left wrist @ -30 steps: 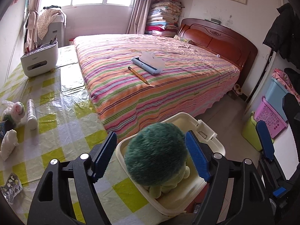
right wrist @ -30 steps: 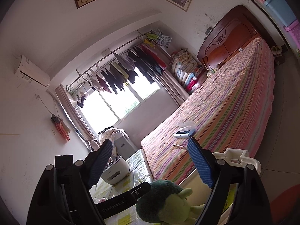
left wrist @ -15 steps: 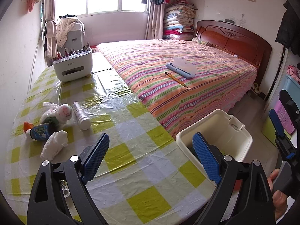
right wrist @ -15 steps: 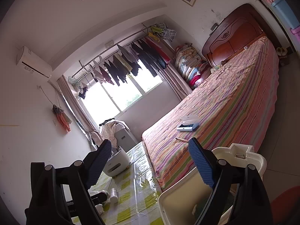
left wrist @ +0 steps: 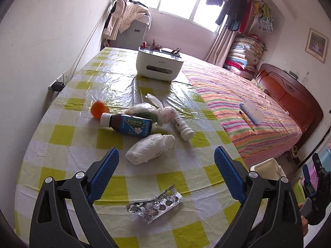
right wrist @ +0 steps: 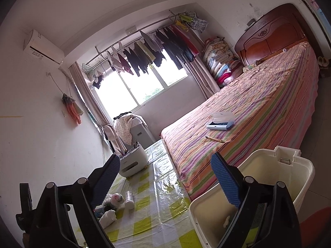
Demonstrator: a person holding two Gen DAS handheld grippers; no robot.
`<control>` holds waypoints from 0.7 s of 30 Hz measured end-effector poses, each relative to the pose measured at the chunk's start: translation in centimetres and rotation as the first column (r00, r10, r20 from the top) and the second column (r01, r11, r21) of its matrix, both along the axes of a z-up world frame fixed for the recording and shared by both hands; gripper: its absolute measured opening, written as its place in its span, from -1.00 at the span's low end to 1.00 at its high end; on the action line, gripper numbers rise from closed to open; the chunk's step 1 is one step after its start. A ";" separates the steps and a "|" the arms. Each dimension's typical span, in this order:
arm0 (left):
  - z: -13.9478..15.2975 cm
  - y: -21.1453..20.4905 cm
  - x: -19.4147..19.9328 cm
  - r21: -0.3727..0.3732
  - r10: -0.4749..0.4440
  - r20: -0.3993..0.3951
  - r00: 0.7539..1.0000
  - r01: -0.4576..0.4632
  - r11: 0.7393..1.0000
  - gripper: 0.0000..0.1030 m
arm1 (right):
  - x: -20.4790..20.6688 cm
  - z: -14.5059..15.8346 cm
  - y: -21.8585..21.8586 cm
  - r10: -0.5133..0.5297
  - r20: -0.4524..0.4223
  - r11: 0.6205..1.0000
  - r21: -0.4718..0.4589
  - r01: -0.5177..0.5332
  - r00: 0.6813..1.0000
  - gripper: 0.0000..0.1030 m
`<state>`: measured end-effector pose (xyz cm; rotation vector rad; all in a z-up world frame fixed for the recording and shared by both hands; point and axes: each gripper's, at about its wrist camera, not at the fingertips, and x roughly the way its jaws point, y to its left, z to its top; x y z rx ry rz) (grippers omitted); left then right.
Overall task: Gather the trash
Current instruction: 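Grasp the white plastic bag with the left tool while the right tool moves to the table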
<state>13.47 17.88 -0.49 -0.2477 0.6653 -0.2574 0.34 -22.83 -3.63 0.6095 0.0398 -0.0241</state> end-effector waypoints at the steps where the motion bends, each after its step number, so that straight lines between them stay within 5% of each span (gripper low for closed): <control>1: -0.5 1.1 0.1 -0.029 0.012 -0.023 1.000 -0.012 1.000 0.79 | 0.3 -0.1 0.2 0.010 -0.009 1.000 0.002 -0.010 1.000 0.69; 5: -2.4 3.8 0.4 -0.085 0.025 -0.108 0.994 -0.034 0.996 0.79 | 1.3 0.0 1.7 0.036 -0.030 0.999 -0.010 -0.037 0.999 0.69; 8: -3.1 3.8 0.1 -0.087 -0.057 -0.150 0.987 0.044 0.995 0.79 | 1.8 0.1 3.0 0.064 -0.039 0.997 -0.042 -0.066 0.997 0.69; 14: -3.9 2.1 -1.4 0.113 -0.069 -0.110 0.992 0.082 0.990 0.79 | 2.6 0.2 5.2 0.106 -0.061 0.988 -0.110 -0.112 0.993 0.69; 21: -3.5 1.1 2.2 0.156 -0.092 -0.102 0.991 0.107 0.982 0.79 | 3.8 0.1 8.0 0.181 -0.112 0.964 -0.174 -0.199 0.977 0.69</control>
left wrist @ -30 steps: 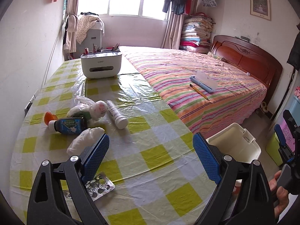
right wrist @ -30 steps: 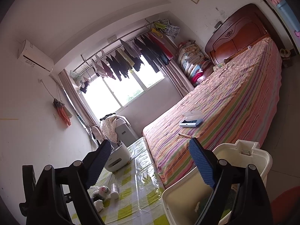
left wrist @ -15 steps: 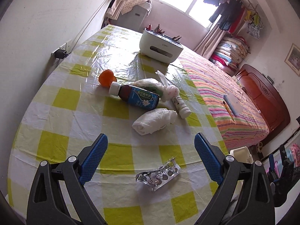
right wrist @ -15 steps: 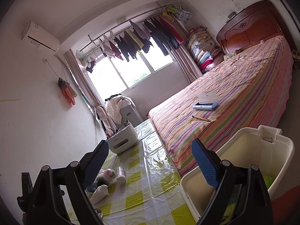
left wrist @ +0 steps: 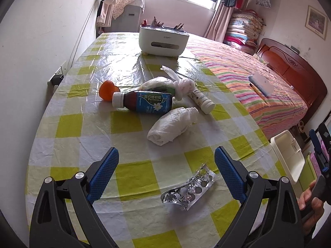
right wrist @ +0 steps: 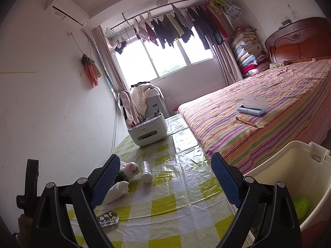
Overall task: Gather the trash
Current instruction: 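Grasp the white plastic bag with the left tool while the right tool moves to the table, then grasp the white lotion bottle with the right tool while the left tool holds the bag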
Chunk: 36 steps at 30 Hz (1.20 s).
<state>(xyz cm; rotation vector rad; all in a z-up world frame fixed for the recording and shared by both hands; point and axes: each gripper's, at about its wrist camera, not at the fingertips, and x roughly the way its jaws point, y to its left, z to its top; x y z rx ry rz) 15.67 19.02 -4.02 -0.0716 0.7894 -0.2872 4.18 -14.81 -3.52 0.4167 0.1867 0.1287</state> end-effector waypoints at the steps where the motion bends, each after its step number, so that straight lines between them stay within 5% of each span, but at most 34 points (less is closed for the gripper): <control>1: -0.1 -0.5 0.8 0.023 -0.001 -0.002 1.000 0.001 1.000 0.79 | 0.1 -0.1 0.2 0.009 -0.007 1.000 -0.005 -0.010 1.000 0.69; 13: -2.4 -4.2 6.0 0.127 -0.046 -0.081 0.996 0.057 0.990 0.79 | 3.9 0.1 1.7 0.139 -0.090 0.990 -0.015 -0.141 0.986 0.69; 22: -3.7 -4.4 9.3 0.109 -0.034 -0.139 0.990 0.049 0.993 0.76 | 8.7 1.0 3.5 0.221 -0.126 0.973 -0.042 -0.228 0.967 0.69; 26: -5.0 -4.2 10.5 0.068 -0.020 -0.210 0.977 0.035 0.997 0.16 | 11.7 1.6 4.6 0.255 -0.155 0.961 -0.069 -0.268 0.954 0.69; 36: -5.0 -3.8 9.9 0.049 -0.005 -0.202 0.979 0.015 0.999 -0.33 | 19.8 -0.4 9.5 0.316 -0.352 0.907 -0.162 -0.389 0.881 0.69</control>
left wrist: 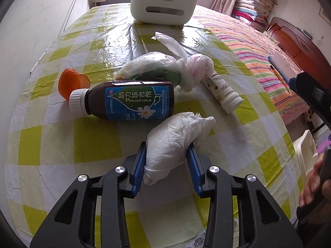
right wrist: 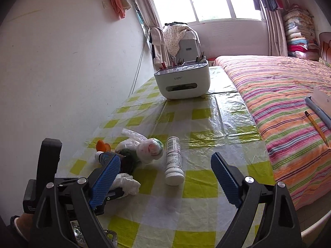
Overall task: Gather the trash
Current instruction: 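Grasp the white lotion bottle with the right tool while the left tool holds the bag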
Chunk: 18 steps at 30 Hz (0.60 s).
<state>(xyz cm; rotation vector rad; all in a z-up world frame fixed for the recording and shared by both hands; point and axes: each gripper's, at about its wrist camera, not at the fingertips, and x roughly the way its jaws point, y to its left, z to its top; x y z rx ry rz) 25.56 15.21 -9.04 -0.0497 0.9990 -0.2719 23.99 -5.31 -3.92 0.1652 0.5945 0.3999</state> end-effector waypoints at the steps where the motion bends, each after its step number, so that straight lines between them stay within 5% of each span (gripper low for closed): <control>1: 0.0 0.1 -0.1 -0.004 0.007 -0.001 1.000 -0.007 1.000 -0.36 | 0.7 -0.5 0.5 0.005 -0.022 1.000 -0.021 -0.006 1.000 0.69; 15: 2.3 3.7 -2.8 -0.111 0.125 0.054 0.991 -0.118 0.987 -0.42 | 6.9 -5.3 5.6 0.001 -0.200 0.941 -0.332 -0.069 0.980 0.66; 18: 3.1 3.5 -3.4 -0.116 0.117 0.084 0.990 -0.107 0.987 -0.41 | 7.7 -6.2 5.9 0.020 -0.240 0.937 -0.334 -0.102 0.970 0.35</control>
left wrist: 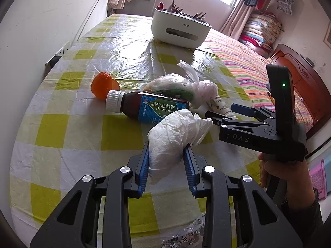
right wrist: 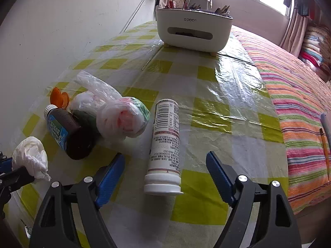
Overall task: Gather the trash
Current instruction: 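Grasp the white lotion bottle with the right tool while the left tool holds the bag, then carry the white bottle with the right tool toward the bin while the left tool carries the bag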
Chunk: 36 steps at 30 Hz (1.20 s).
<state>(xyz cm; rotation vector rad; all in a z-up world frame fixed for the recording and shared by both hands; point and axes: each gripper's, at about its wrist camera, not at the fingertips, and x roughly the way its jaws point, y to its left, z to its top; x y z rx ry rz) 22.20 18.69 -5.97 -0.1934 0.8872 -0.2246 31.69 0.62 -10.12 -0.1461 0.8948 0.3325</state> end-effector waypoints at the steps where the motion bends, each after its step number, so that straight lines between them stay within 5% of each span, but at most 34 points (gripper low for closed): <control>1: 0.2 -0.1 -0.1 -0.004 -0.003 0.005 1.000 0.003 1.000 -0.41 | 0.2 -0.2 0.0 0.001 -0.008 1.000 0.000 -0.001 1.000 0.27; 4: 0.5 -0.4 -0.3 -0.008 -0.010 0.013 1.000 0.010 1.000 -0.40 | 0.6 -0.3 0.0 0.014 -0.016 1.000 0.007 -0.014 1.000 0.13; 6: 0.6 -0.6 -0.3 -0.006 -0.013 0.013 1.000 0.014 1.000 -0.39 | 0.7 -0.2 0.0 0.013 -0.012 1.000 0.009 -0.013 1.000 -0.13; 7: 0.6 -0.6 -0.3 -0.009 -0.016 0.012 1.000 0.016 1.000 -0.39 | 0.7 -0.2 -0.1 0.015 -0.010 1.000 0.013 -0.015 1.000 -0.42; 8: 0.5 -0.7 -0.3 -0.011 -0.019 0.009 1.000 0.019 1.000 -0.39 | 0.7 -0.1 -0.1 0.018 -0.008 1.000 0.019 -0.018 1.000 -0.45; 36: 2.9 -5.3 -4.1 -0.107 -0.093 0.110 0.990 0.105 0.989 -0.39 | -10.1 2.0 -7.7 -0.089 0.054 0.972 0.223 0.074 0.995 -0.45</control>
